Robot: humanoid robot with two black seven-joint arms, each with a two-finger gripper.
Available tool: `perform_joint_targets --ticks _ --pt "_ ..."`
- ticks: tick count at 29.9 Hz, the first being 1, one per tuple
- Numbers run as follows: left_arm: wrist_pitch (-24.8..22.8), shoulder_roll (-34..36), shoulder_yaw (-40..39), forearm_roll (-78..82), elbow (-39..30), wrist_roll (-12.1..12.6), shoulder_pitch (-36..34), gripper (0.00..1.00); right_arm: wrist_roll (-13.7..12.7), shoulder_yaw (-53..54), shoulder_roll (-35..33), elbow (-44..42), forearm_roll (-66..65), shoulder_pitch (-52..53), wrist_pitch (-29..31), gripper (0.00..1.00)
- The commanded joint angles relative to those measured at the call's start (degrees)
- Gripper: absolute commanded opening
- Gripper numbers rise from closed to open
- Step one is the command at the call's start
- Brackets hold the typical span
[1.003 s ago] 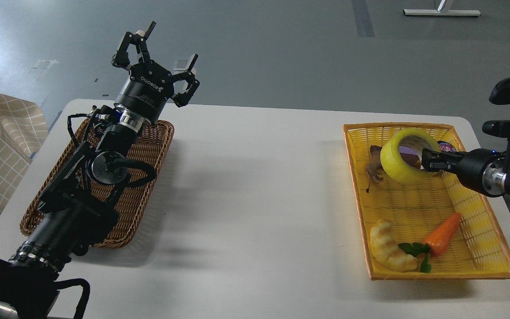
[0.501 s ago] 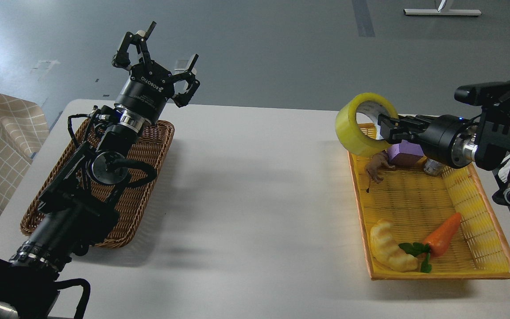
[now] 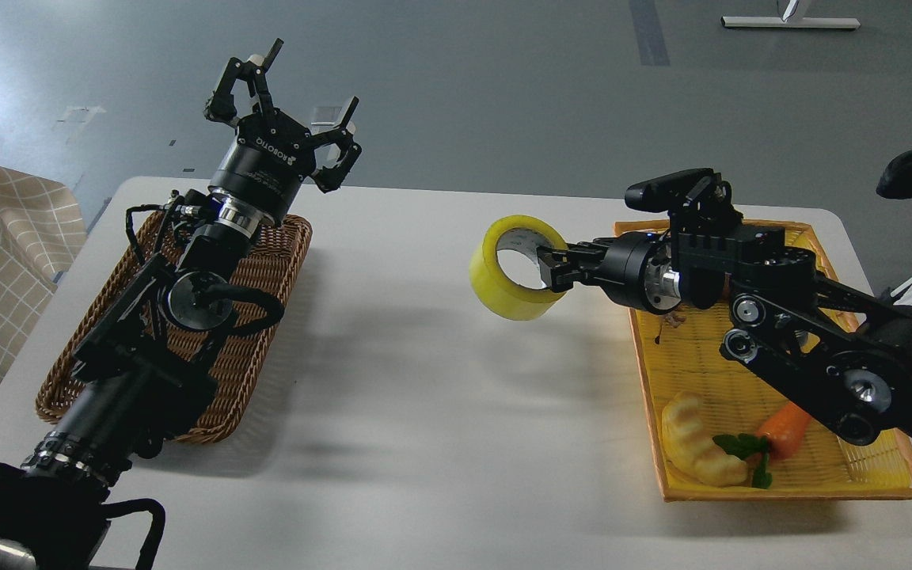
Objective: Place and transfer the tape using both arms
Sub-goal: 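Lift the tape roll and carry it toward the table center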
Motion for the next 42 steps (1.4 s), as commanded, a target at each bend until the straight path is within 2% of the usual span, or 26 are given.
perform_joint_targets --ticks 1,13,18,23,32,42 --pt "0.00 0.01 -0.08 0.01 0.00 0.03 0.08 0.98 -0.01 -1.53 3.45 -4.35 -0.13 0.22 0.00 0.00" --pt "0.00 -0.17 -0.08 0.01 0.00 -0.06 0.08 0.98 -0.19 -5.22 9.44 -11.92 -0.31 2.32 0.00 0.00" --pt "0.00 -0.16 -0.17 0.01 0.00 -0.06 0.08 0.98 -0.19 -5.84 10.58 -13.94 -0.31 3.11 0.00 0.00" --pt "0.00 -0.16 -0.26 0.01 0.00 -0.06 0.08 0.98 -0.10 -10.76 10.76 -15.52 -0.31 5.49 0.00 0.00" --pt "0.00 -0.25 -0.34 0.01 0.00 -0.06 0.17 0.98 -0.10 -11.11 14.89 -20.88 -0.31 6.19 0.00 0.00" --pt "0.00 -0.25 -0.34 0.01 0.00 -0.06 0.08 0.98 -0.10 -11.29 18.23 -23.00 -0.31 6.81 0.00 0.00"
